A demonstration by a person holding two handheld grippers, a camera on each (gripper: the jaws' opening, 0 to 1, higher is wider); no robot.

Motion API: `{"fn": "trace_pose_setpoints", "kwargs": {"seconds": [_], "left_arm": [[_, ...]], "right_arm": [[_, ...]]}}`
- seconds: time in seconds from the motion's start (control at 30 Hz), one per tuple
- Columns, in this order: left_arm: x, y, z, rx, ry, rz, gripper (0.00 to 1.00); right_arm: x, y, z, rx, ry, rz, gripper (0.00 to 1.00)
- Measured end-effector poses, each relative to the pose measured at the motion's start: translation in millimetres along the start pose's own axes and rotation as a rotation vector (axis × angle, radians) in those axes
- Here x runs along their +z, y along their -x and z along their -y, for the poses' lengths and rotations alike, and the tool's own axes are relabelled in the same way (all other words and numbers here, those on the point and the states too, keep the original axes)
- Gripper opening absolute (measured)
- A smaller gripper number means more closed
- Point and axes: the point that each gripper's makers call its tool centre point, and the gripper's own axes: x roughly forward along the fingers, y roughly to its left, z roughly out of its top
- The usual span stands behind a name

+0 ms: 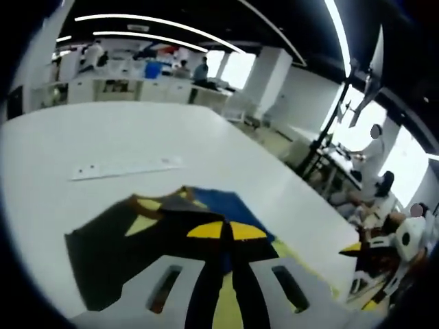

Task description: Fold the garment on the visible template until the final outline fits inside the template.

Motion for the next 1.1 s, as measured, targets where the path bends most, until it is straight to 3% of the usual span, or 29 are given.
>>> {"fn": "trace_pose_setpoints", "kwargs": {"seconds": [0.47,0.83,1.1], "left_arm": [[-5.9,-15.8,46.1,-0.112,-0.001,0.006,0.0],[-25.0,-21.6,69.8,-0.168,-0.017,-0.022,0.0],[-39.9,-25.1,75.2,-0.18,-0.021,-0.047,0.0]], "right_arm": [[-5.1,-0.4,1.6,-0.003,-0.004,-0.017,1.0],[-8.5,-3.4,-0.4,0.002,-0.008,-0.022,1.0],[-14.5,-2.9,1.7,-0.002,-0.017,-0.032,1.0]]}}
